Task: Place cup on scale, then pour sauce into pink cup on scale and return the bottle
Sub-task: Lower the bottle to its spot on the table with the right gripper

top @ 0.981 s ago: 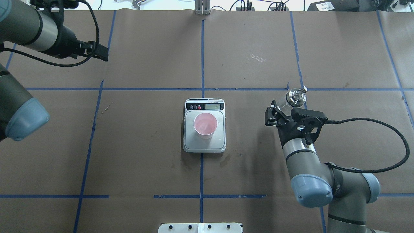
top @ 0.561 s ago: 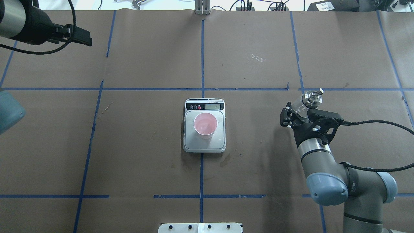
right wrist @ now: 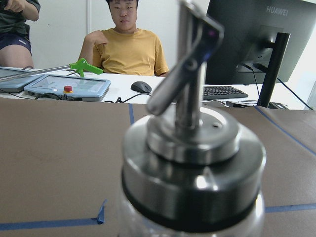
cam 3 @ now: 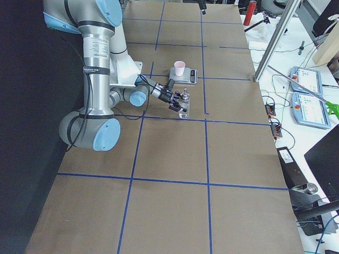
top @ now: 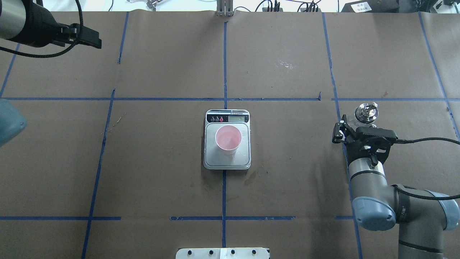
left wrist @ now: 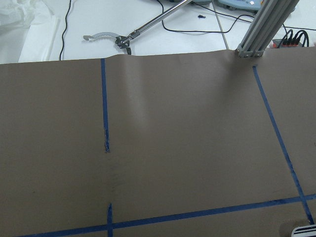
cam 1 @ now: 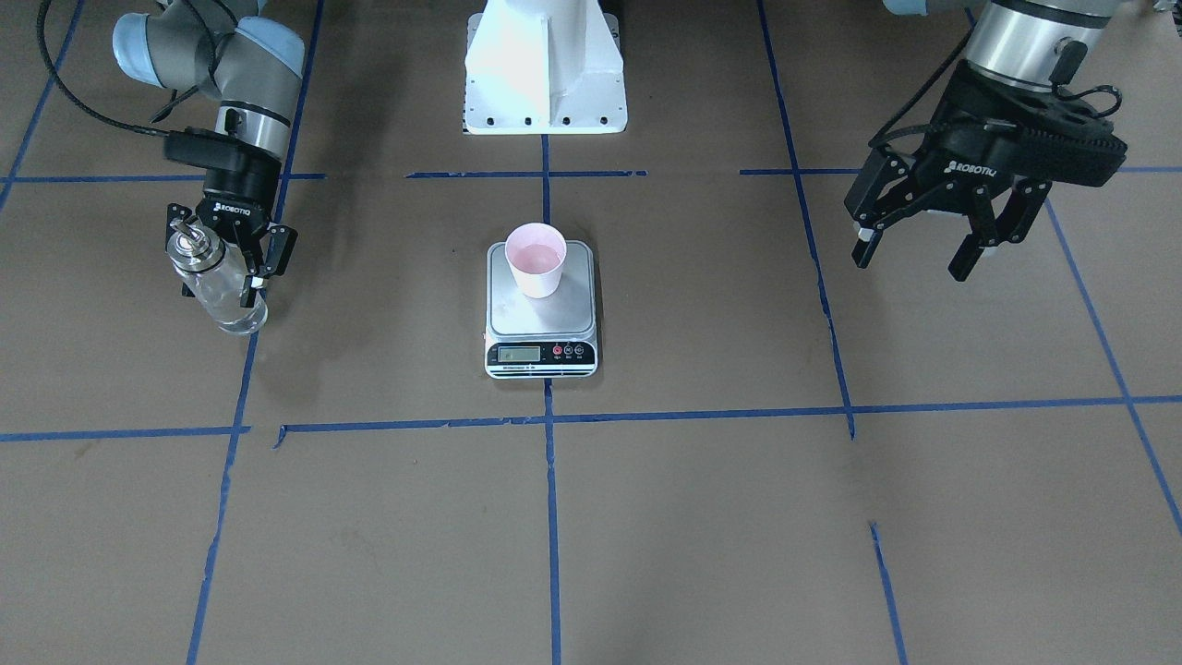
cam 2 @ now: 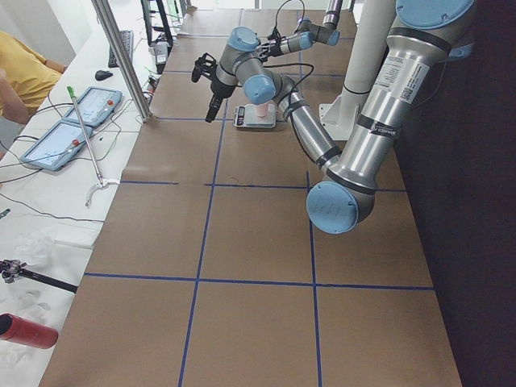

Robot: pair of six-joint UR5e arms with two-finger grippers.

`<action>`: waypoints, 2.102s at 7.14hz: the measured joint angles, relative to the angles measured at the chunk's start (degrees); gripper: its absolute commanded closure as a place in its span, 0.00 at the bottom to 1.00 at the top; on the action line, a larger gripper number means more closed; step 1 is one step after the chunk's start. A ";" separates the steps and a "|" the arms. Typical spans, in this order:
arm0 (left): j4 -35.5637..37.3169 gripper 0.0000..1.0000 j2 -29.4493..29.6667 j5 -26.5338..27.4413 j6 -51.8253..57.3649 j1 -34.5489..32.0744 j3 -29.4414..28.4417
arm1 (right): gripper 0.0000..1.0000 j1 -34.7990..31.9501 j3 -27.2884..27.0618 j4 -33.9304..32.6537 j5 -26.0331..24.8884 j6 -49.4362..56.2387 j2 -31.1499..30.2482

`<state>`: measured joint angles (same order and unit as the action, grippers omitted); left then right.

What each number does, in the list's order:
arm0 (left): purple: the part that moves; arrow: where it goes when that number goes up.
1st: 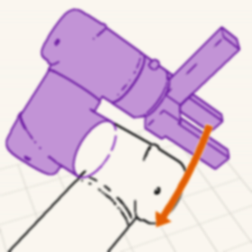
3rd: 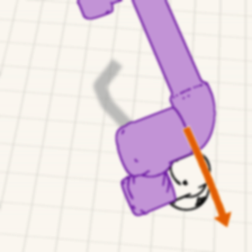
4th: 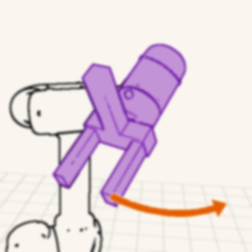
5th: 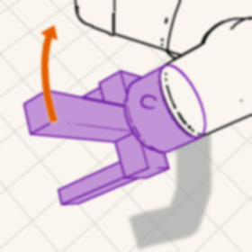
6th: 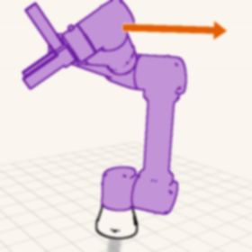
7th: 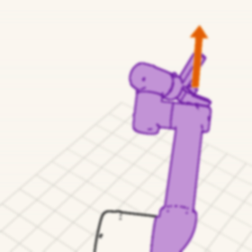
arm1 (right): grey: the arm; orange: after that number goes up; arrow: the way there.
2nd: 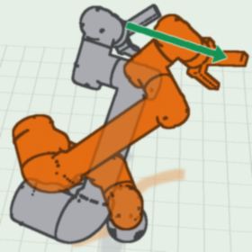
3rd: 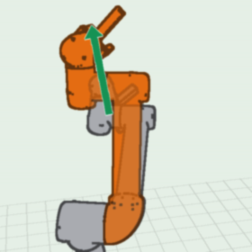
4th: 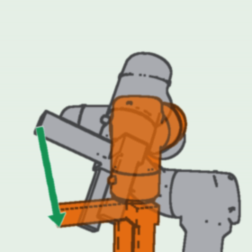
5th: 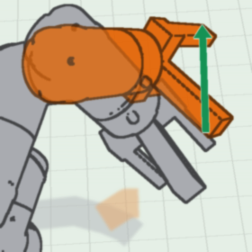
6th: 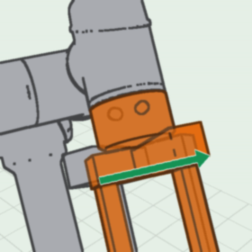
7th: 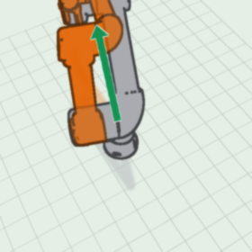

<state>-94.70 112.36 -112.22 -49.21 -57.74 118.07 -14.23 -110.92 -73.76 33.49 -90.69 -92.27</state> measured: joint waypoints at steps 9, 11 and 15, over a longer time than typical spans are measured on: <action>-0.04 0.00 -0.12 0.16 -0.13 0.07 -0.32 | 1.00 4.36 0.65 -0.95 0.73 -3.34 0.16; -0.04 0.00 -0.12 0.16 -0.18 0.08 -0.31 | 1.00 4.76 0.58 -0.94 0.67 -3.35 0.16; -0.04 0.00 -0.04 0.16 -0.13 0.09 -0.30 | 0.00 5.42 0.61 -1.00 0.56 -3.27 0.11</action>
<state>-94.75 112.31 -112.06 -49.33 -57.66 117.77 -8.81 -110.31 -74.76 34.04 -93.96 -92.16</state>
